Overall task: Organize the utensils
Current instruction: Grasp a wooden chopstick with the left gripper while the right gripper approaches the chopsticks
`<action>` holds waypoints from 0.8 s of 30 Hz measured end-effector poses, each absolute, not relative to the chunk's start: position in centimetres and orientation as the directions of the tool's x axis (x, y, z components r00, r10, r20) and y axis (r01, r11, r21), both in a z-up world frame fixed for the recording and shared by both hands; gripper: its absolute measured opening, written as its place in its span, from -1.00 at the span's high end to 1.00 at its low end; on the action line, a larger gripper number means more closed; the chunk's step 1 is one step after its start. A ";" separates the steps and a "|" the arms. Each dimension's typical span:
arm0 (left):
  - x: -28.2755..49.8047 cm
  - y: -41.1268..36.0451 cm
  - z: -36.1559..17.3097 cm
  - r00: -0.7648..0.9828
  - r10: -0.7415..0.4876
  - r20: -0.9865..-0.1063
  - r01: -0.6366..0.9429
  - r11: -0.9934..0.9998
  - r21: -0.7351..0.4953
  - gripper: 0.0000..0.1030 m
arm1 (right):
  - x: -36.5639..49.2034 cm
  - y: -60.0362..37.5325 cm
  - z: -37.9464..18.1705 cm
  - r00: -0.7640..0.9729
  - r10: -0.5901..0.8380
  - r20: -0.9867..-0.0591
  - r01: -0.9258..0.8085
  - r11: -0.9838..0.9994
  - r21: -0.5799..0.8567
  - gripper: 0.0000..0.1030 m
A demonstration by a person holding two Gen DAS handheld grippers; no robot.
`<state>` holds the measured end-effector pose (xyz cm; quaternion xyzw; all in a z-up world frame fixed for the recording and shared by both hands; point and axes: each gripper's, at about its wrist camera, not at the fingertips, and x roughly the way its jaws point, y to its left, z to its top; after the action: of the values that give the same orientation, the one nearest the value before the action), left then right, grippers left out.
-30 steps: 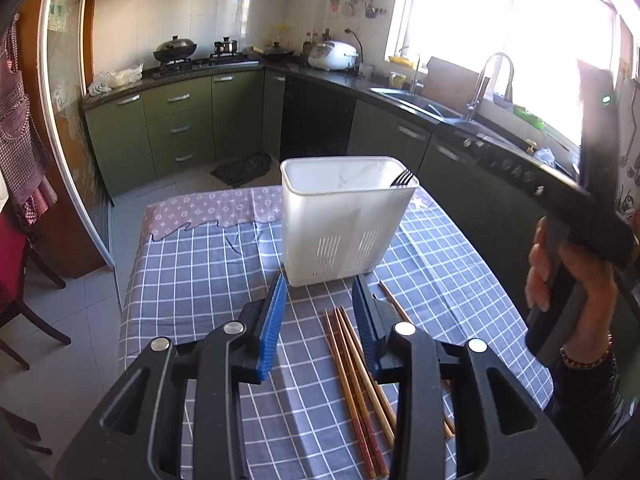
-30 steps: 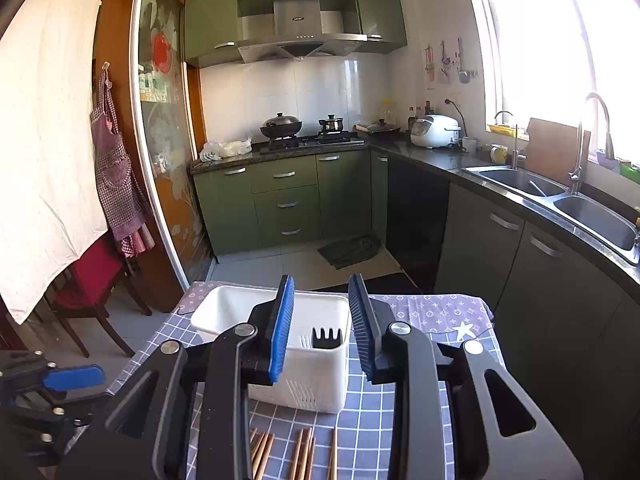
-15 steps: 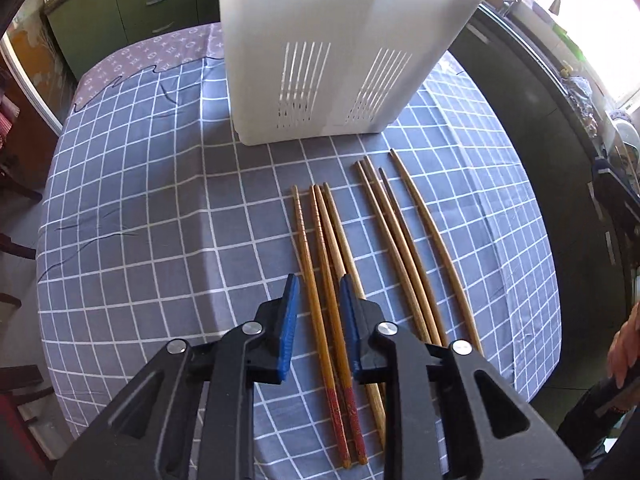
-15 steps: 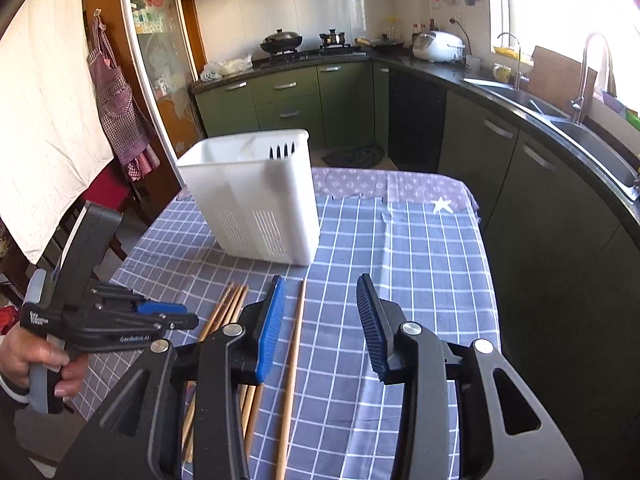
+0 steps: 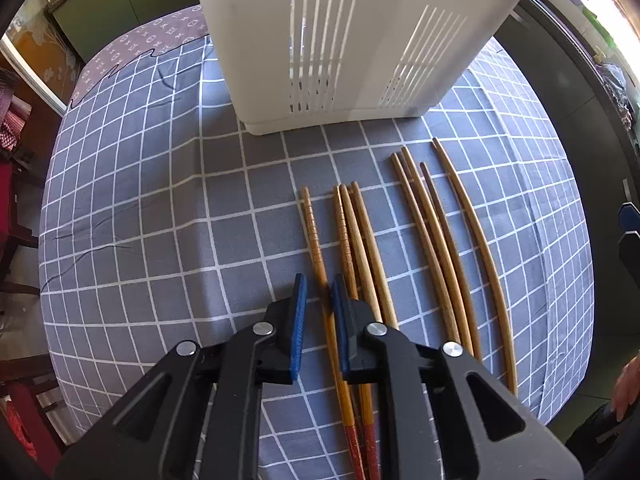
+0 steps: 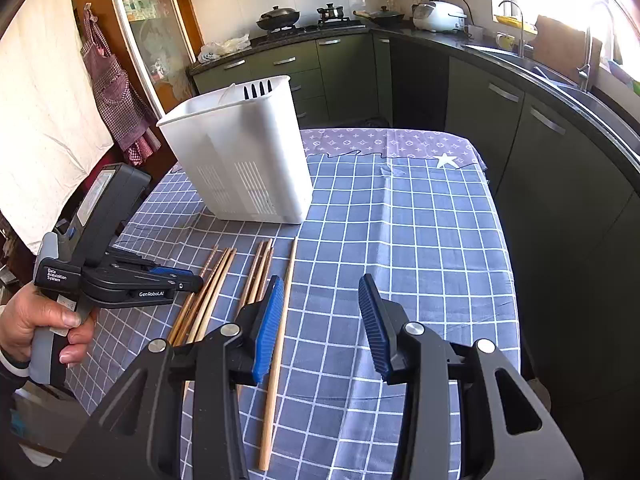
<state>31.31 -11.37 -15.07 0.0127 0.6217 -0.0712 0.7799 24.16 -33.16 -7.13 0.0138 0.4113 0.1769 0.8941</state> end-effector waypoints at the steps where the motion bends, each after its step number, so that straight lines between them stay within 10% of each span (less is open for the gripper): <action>1: 31.4 -11.4 -15.2 0.216 -0.091 -0.972 0.128 0.990 -0.064 0.77 | 24.2 -33.1 -7.2 0.597 0.329 -0.732 -0.306 0.936 0.171 0.20; 24: 29.8 -10.3 -13.2 0.207 -0.085 -0.975 0.146 0.988 -0.055 0.88 | 26.8 -29.9 -9.8 0.425 0.299 -0.854 -0.365 0.920 0.141 0.13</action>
<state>29.76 -10.31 -13.23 0.0244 0.6252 -0.0745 0.7765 26.77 -29.94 -9.84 -0.0327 0.4990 0.1968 0.8434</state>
